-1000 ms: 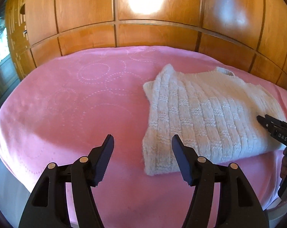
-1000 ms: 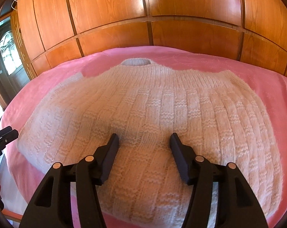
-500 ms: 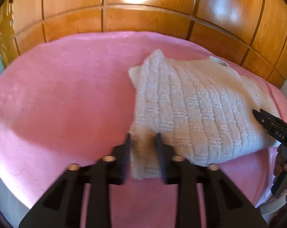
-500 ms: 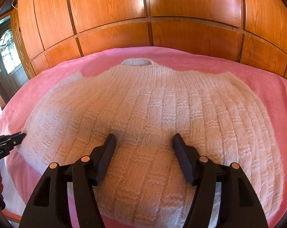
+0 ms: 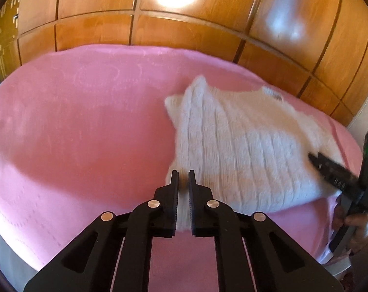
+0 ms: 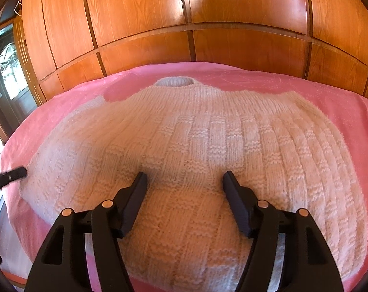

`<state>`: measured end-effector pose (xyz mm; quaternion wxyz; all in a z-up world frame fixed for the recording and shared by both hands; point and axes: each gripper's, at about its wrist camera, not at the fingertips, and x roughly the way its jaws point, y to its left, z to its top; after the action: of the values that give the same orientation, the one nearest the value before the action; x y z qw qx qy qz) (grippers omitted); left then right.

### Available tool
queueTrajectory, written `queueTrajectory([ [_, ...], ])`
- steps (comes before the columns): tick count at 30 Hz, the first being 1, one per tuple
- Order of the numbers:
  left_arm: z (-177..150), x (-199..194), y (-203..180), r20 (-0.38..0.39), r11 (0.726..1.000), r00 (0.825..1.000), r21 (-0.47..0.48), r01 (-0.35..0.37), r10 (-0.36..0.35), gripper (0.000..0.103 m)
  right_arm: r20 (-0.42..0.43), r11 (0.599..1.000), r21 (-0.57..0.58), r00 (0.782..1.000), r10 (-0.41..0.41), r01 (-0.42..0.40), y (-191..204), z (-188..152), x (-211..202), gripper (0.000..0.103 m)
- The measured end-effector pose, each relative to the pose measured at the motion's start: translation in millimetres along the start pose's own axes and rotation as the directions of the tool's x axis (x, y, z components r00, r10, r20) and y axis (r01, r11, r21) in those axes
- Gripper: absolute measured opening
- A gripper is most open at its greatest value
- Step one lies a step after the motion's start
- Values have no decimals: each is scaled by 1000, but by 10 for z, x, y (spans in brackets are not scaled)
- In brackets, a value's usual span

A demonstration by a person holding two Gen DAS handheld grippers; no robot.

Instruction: Fold small clothes

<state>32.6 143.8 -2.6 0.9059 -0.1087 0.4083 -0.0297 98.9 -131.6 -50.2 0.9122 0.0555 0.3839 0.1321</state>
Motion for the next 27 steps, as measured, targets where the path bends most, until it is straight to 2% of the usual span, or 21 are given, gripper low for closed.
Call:
queueTrajectory([
  [1, 64, 15, 24, -1, 1000, 1000, -14, 11, -11, 18, 2, 1000, 1, 1000, -1, 1, 2, -7, -6, 65],
  [6, 449, 230, 56, -17, 997, 998, -36, 61, -62, 19, 7, 1000, 5, 1000, -7, 7, 21, -22, -26, 65],
  [11, 817, 616, 58, -84, 989, 987, -73, 128, -134, 19, 5, 1000, 5, 1000, -7, 7, 21, -9, -32, 66],
  [14, 966, 827, 64, -112, 979, 978, -126, 160, -174, 53, 5, 1000, 4, 1000, -7, 7, 23, -4, -30, 66],
  [16, 1021, 927, 54, -123, 972, 973, -156, 176, -196, 53, 5, 1000, 4, 1000, -7, 7, 24, -6, -32, 67],
  [17, 1040, 972, 31, -128, 965, 966, -166, 201, -223, 44, 5, 1000, 3, 1000, -6, 6, 24, 3, -24, 67],
  [18, 1037, 982, -6, -130, 963, 963, -160, 216, -237, 26, 6, 1000, 4, 1000, -6, 6, 23, 3, -24, 67],
  [20, 1046, 1014, -85, -135, 971, 965, -119, 207, -223, 6, 8, 1000, 5, 1000, -6, 6, 22, 2, -20, 67],
  [22, 1025, 898, -116, -72, 978, 978, -98, 187, -194, 5, 7, 1000, 5, 1000, -7, 7, 24, 1, -19, 67],
  [24, 967, 636, -114, 29, 980, 984, -87, 177, -175, 5, 8, 1000, 7, 1000, -3, 3, 21, -4, -12, 67],
  [25, 927, 543, -101, 58, 984, 987, -89, 154, -149, 5, 10, 1000, 8, 1000, -4, 4, 21, -8, -7, 67],
  [26, 866, 498, -75, 78, 991, 993, -86, 99, -92, 5, 14, 1000, 9, 1000, -7, 7, 25, -13, 4, 68],
  [27, 820, 539, -53, 68, 995, 996, -84, 56, -50, 5, 16, 1000, 9, 1000, -10, 9, 30, -16, 18, 69],
])
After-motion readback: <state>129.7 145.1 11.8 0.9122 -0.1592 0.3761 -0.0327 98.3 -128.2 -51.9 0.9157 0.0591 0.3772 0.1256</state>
